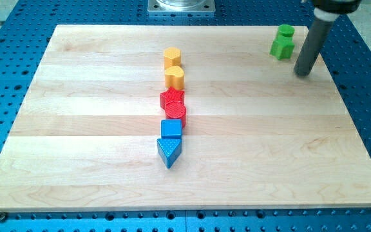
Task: Push the green star into the hexagon
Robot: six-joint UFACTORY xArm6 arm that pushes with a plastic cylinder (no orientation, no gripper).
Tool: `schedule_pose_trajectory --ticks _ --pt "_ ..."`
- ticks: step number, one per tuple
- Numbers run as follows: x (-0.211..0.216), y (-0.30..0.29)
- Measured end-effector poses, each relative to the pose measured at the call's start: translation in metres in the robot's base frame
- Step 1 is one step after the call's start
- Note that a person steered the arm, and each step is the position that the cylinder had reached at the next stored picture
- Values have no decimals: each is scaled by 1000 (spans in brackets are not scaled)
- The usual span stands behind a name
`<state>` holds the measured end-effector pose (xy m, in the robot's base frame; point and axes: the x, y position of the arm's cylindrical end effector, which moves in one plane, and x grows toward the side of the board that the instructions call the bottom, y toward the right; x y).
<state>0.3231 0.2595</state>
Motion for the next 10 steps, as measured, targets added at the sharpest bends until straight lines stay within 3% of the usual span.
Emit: schedule_pose_trajectory --ticks 1,2,3,4,5,7,8,10 --pt "-26 -34" --pt "-21 -107" --pt "-2 -19" --pt "-35 2" --pt "-61 -25" --pt "-62 -204" --pt "-85 -200" --pt "-62 -283"
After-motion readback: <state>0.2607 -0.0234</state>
